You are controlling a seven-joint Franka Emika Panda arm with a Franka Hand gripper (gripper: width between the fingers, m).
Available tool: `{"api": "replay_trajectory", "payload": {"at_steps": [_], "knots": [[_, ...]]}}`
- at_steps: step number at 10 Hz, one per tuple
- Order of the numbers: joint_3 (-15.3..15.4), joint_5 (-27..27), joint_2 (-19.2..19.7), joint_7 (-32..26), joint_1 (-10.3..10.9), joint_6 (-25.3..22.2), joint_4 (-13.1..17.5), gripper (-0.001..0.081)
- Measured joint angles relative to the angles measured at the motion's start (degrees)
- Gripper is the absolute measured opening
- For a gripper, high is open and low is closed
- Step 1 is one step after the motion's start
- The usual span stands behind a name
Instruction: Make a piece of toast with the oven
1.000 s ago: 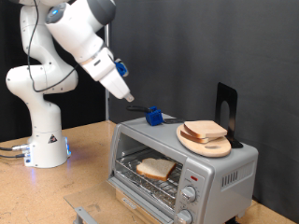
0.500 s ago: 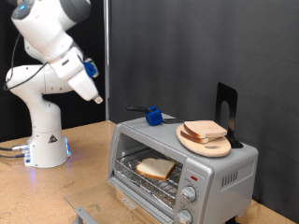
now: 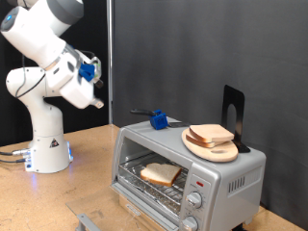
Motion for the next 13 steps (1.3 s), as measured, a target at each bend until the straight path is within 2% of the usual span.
{"api": "replay_trajectory", "payload": {"at_steps": [1,2,3,4,6,7,8,11,13], "knots": [[-0.2,-2.3,1.4,5.7,-1.8,-0.4,0.4,0.0808],[-0.1,-3.7,4.2,10.2,-3.0,-1.9,2.3,0.0808],[-0.1,-3.2,3.9,7.7,-2.8,-1.5,2.1,0.0808],[-0.3,-5.4,4.2,9.5,-2.8,-6.7,2.8,0.0808],[-0.7,-7.9,7.1,19.6,-3.7,-17.0,6.3,0.0808],[-1.3,-7.9,9.4,23.4,-4.3,-18.3,7.7,0.0808],[-1.8,-7.7,11.4,24.4,-5.1,-16.8,8.3,0.0808],[-2.8,-7.4,15.5,22.1,-6.9,-4.1,7.0,0.0808],[-3.7,-7.2,18.8,18.9,-7.6,-0.1,6.8,0.0808]]}}
